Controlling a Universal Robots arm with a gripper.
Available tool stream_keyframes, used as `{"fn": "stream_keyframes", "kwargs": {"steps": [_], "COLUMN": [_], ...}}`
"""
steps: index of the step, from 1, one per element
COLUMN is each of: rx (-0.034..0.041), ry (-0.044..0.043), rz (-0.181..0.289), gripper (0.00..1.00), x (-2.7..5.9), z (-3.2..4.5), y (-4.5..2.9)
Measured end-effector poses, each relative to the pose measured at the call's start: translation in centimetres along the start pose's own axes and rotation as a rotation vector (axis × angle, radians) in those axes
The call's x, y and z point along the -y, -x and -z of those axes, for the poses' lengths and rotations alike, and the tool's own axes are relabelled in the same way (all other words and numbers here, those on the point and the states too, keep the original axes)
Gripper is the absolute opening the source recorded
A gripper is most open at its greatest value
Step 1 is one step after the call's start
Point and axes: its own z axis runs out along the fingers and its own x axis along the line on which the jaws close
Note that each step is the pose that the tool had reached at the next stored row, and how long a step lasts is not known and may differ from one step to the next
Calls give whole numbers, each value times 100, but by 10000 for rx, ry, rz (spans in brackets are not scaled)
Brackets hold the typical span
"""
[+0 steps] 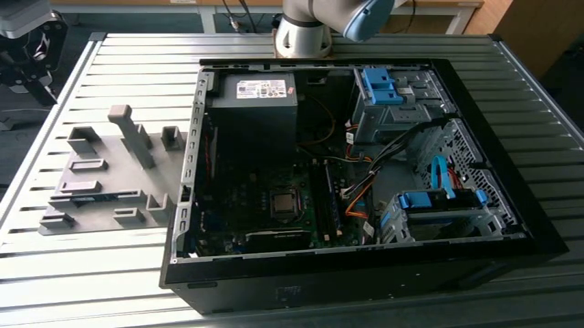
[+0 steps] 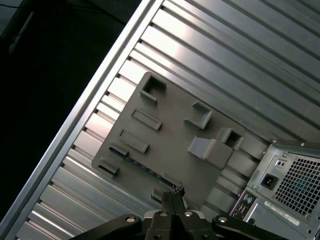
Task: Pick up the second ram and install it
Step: 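Pick up the second ram and move it above second insertion slot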
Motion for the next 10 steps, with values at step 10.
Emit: {"fn": "stream_keyframes", "kwargs": {"steps": [10], "rx": [-42], "ry": [24], "rz": [973], "gripper": [11], "x": [-3], "z": [-1], "y": [-8]}}
